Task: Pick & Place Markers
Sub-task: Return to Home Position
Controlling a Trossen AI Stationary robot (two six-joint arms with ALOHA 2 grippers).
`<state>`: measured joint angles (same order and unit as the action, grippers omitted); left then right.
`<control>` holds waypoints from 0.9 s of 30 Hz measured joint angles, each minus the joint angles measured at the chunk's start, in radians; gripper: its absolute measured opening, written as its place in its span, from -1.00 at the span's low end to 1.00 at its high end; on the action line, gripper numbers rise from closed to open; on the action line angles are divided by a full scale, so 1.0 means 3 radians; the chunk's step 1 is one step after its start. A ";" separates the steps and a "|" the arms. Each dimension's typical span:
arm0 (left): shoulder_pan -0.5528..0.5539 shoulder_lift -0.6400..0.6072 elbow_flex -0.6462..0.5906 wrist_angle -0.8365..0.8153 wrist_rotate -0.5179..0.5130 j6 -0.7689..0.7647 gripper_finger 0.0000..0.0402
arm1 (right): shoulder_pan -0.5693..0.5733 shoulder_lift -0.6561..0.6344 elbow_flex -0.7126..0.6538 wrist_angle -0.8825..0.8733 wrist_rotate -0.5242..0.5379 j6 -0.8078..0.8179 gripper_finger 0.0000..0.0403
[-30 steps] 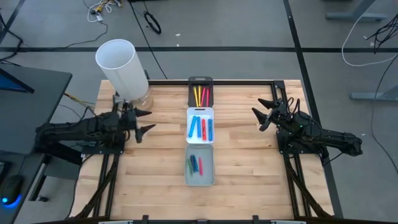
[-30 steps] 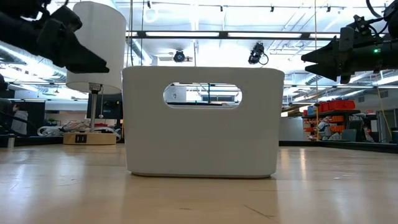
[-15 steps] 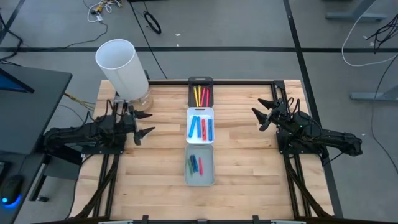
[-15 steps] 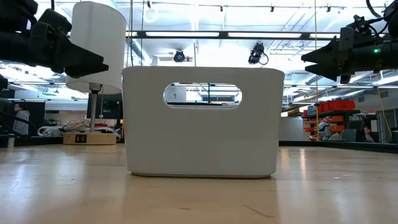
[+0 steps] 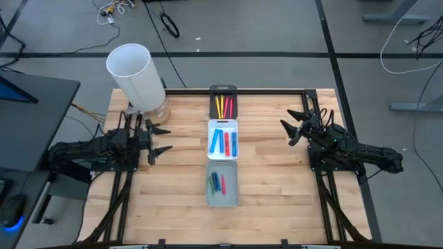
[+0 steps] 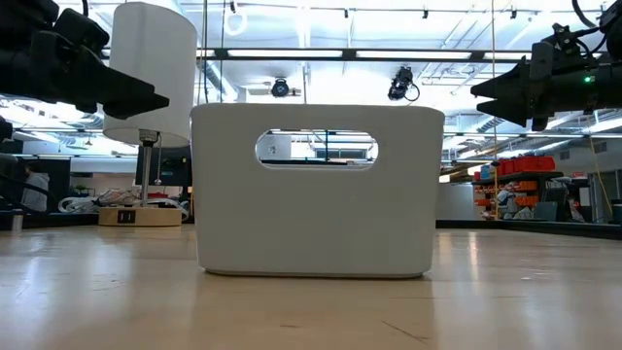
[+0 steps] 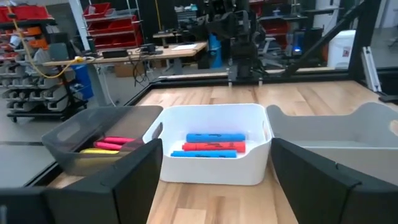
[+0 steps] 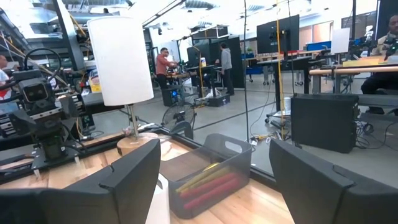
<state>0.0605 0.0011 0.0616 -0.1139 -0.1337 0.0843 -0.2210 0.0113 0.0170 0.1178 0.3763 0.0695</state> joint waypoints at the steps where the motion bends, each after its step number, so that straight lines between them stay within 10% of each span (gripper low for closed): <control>1: 0.0000 -0.0001 -0.0001 0.0005 -0.0002 -0.0012 0.52 | 0.0001 0.0001 0.0001 0.0001 0.0000 -0.0001 0.50; 12: 0.0002 -0.0003 -0.0185 0.1032 -0.0359 0.0084 0.52 | 0.0000 0.0001 0.0000 0.0001 0.0000 -0.0001 0.50; 27: 0.0000 -0.0004 -0.0180 0.0612 -0.0346 0.0034 0.52 | 0.0001 0.0000 0.0001 0.0001 0.0000 0.0000 0.50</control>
<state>0.0605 0.0000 0.0076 0.0696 -0.2375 0.0944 -0.2207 0.0113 0.0173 0.1181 0.3763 0.0695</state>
